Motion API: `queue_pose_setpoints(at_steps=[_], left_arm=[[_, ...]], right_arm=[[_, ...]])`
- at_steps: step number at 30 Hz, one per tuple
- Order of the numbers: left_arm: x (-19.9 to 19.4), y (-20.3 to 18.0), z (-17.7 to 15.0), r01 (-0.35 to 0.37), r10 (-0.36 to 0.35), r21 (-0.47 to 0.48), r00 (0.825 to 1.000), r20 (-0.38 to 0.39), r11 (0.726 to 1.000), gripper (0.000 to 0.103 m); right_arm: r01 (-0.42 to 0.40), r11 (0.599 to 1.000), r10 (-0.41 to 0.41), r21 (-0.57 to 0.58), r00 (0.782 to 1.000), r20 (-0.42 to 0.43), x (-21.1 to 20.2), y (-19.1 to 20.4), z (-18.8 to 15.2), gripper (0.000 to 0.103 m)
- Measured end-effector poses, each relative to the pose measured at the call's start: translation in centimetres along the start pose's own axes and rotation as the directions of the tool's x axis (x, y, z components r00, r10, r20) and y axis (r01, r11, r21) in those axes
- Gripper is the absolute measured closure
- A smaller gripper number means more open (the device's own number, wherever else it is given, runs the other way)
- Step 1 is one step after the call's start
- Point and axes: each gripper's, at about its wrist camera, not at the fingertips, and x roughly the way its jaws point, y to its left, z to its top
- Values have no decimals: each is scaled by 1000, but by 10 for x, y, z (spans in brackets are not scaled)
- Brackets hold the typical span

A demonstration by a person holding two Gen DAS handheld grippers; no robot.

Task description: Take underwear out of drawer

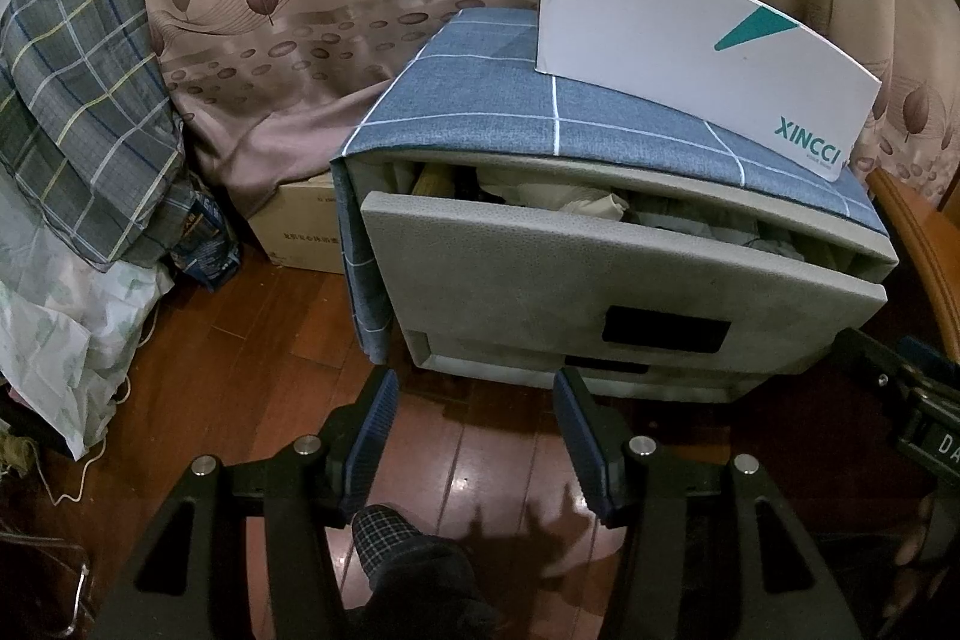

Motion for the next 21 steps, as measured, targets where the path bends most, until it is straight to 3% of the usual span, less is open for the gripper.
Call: queue_pose_setpoints(at_steps=[7, 12, 21], left_arm=[[-3, 4, 0, 24, -24, -13, 1000, 16, 1000, 48], [-13, 14, 10, 90, -87, -54, 994, 63, 994, 48], [0, 27, 50, 100, -96, -51, 992, 83, 994, 48]], right_arm=[[-5, 1000, 4, 9, 1000, 16, -3, -2, 0, 3], [-36, 998, 34, 50, 999, 40, -5, -9, 4, 3], [33, 999, -33, -4, 999, 42, 23, -9, 35, 3]])
